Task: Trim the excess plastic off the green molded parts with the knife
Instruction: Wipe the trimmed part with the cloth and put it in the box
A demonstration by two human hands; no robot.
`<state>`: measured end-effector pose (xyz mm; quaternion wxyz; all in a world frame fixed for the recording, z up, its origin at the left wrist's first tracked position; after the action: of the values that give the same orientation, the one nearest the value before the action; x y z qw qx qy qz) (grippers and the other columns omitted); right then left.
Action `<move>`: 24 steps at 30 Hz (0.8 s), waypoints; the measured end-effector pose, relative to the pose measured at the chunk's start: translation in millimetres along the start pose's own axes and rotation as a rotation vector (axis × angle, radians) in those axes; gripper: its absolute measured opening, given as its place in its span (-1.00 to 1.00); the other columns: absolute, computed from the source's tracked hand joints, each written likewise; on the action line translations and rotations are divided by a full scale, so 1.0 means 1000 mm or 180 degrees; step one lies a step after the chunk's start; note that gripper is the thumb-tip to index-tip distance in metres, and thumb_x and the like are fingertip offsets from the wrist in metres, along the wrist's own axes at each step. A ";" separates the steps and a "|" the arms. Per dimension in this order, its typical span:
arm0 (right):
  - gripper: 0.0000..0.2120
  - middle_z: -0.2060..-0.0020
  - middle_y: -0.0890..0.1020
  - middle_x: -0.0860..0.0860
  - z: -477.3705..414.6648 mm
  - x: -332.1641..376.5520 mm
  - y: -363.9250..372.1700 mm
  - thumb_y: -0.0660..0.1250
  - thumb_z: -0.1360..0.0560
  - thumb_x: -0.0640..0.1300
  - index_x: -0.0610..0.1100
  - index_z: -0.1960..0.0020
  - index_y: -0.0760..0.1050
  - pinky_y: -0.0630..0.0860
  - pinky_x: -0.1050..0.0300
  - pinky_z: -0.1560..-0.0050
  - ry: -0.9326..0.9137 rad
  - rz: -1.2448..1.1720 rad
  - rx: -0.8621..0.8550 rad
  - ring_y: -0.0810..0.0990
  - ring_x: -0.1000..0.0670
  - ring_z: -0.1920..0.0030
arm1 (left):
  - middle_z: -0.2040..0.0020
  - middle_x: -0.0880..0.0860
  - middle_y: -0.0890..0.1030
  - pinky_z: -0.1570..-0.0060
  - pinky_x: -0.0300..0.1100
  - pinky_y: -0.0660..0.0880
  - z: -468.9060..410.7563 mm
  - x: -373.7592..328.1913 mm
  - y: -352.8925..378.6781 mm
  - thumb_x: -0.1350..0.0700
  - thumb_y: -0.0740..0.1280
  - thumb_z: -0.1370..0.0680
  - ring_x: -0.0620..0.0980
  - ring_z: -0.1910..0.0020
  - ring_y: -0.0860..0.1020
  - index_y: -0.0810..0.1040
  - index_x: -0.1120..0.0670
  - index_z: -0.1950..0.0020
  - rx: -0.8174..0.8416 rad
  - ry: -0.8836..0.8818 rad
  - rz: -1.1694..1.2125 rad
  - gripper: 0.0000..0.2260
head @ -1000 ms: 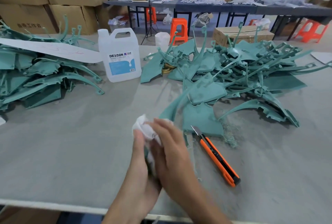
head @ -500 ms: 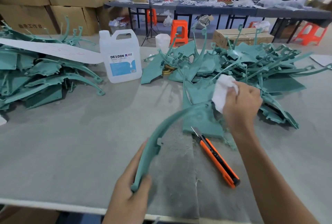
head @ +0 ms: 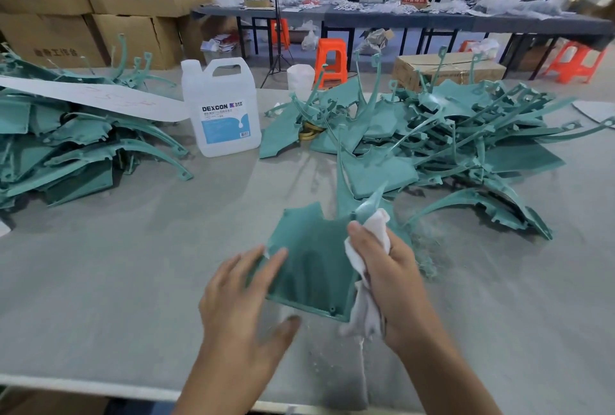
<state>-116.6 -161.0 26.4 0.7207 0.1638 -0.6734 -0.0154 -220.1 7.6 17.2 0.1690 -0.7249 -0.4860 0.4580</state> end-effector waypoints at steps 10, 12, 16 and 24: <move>-0.61 -0.05 0.71 -0.23 0.001 -0.009 -0.010 0.42 -0.51 0.15 -0.16 -0.10 0.67 0.65 -0.18 -0.09 0.0032 -0.0429 0.0020 0.70 -0.26 -0.10 | 0.22 0.01 0.67 0.24 -0.37 0.48 0.002 0.032 0.001 -0.49 0.49 -0.17 -0.12 0.26 0.59 0.63 0.02 0.13 -0.0431 -0.2085 0.2934 -0.38; -0.55 -0.04 0.69 -0.30 0.001 -0.015 -0.007 0.38 -0.52 0.18 -0.22 -0.09 0.65 0.65 -0.24 -0.07 0.0019 -0.0355 0.0041 0.69 -0.31 -0.09 | -0.10 0.05 0.71 -0.04 -0.22 0.57 0.001 0.013 0.020 -0.39 0.59 -0.15 -0.03 -0.08 0.67 0.68 0.01 -0.14 0.0289 -0.1965 0.3626 -0.29; -0.31 0.31 0.59 -0.18 -0.003 -0.016 -0.017 0.24 -0.47 0.46 -0.24 0.11 0.51 0.58 -0.20 0.20 -0.0436 0.0898 -0.0334 0.58 -0.01 0.25 | -0.12 0.17 0.70 0.04 -0.23 0.60 0.003 -0.002 0.028 -0.22 0.65 -0.22 0.10 -0.09 0.69 0.71 0.04 -0.14 0.0668 -0.1845 0.4133 -0.41; -0.57 0.10 0.42 0.17 -0.016 0.026 -0.009 0.01 -0.55 0.46 0.20 0.11 0.47 0.39 0.34 -0.02 -0.1497 0.2161 0.0054 0.44 0.20 0.00 | 0.09 -0.12 0.74 0.12 -0.48 0.49 0.004 -0.021 0.007 -0.17 0.46 -0.42 -0.24 0.06 0.68 0.67 -0.31 -0.12 0.1054 -0.1342 0.3112 -0.73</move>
<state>-96.6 -172.7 48.1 0.5099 -0.0697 -0.8357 0.1918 -221.6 -14.5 20.9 -0.0523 -0.7224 -0.0380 0.6884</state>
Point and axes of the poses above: each hand's wrist, its own z-axis away from the middle knuckle, its own y-axis out of the palm, x = y × z, the point moved 6 cm from there along -z, towards the middle knuckle
